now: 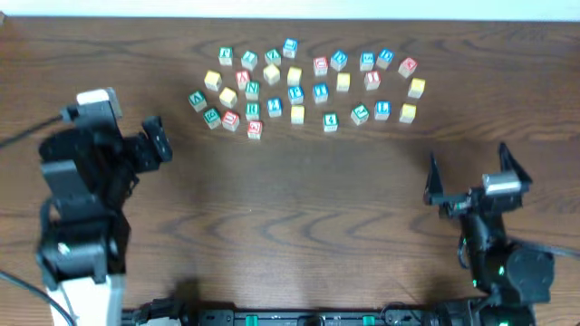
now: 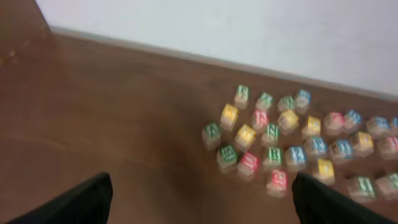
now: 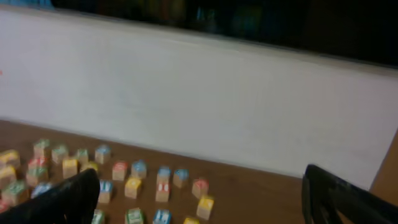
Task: Spell out CORL
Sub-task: 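Raise both arms and move grippers over the block pile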
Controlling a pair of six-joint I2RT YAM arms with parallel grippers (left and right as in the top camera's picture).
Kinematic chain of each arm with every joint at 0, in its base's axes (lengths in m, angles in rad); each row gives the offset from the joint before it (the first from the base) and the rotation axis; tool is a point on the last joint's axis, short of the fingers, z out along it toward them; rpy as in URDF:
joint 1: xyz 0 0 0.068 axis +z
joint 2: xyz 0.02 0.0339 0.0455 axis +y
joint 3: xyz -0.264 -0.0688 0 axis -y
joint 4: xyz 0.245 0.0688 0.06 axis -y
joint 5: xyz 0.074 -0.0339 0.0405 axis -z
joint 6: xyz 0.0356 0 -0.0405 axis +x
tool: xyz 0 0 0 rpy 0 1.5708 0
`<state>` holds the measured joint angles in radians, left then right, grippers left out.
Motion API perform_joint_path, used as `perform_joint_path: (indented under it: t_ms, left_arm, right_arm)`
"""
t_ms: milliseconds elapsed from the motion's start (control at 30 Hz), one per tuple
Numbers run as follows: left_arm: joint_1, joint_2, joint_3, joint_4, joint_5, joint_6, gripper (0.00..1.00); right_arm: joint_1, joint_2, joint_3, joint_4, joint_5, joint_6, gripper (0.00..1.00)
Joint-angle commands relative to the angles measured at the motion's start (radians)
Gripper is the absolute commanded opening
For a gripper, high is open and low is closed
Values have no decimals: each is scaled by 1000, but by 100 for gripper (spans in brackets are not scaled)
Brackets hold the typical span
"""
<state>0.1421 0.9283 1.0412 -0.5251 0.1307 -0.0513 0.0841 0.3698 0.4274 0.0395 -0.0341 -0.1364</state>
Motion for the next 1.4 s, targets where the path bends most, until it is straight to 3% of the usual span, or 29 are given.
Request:
perform_joint_path:
  t_ms: [0,300,533,733,967,1367]
  left_arm:
    - [2,121,180,-88,41,15,91]
    - [-2,383,443,-214,158,29,91]
    - [-61,536,647,-312,157,60,91]
    - [-113,645,791,-399,157,85,91]
    - [-185,739,799,-427,138,85,91]
    - [-185,798,795,-466,140,84,91]
  right_arm:
    - [0,161,146,-43,-53,-7,99]
    - [0,610,568,-301,-189,-7,99]
    - [-10,950,951,-594,-313,-8,99]
    - [-30,1155,1156,-748,-407,-8,99]
    - [-39,1303,1211,-822,-409,-8,99]
    - [-39,1317,1210,-845,-323,-8,99]
